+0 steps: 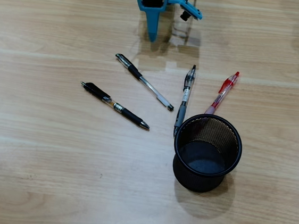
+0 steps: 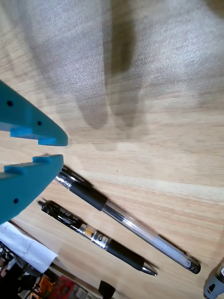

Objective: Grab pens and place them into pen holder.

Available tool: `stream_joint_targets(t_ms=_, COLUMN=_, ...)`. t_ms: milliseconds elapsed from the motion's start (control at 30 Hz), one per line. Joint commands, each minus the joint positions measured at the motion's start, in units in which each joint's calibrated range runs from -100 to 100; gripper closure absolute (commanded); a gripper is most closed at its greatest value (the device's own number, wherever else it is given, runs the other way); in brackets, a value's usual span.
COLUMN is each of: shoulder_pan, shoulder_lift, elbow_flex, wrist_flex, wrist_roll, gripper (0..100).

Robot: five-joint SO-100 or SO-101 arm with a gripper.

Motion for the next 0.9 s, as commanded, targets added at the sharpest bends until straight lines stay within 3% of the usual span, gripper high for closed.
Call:
stream_joint_targets(t_ms=0, shoulder_pan=0.2, shoulder_lift=-0.2, elbow_flex=-0.4, wrist_flex=-0.9, wrist_roll=0.1, gripper=97)
stream_joint_targets(t_ms=867, shoulder_pan=0.5, shoulder_lift=-0.2, elbow_flex=-0.4, wrist_flex=-1.3, wrist_roll=-0.1, gripper=97)
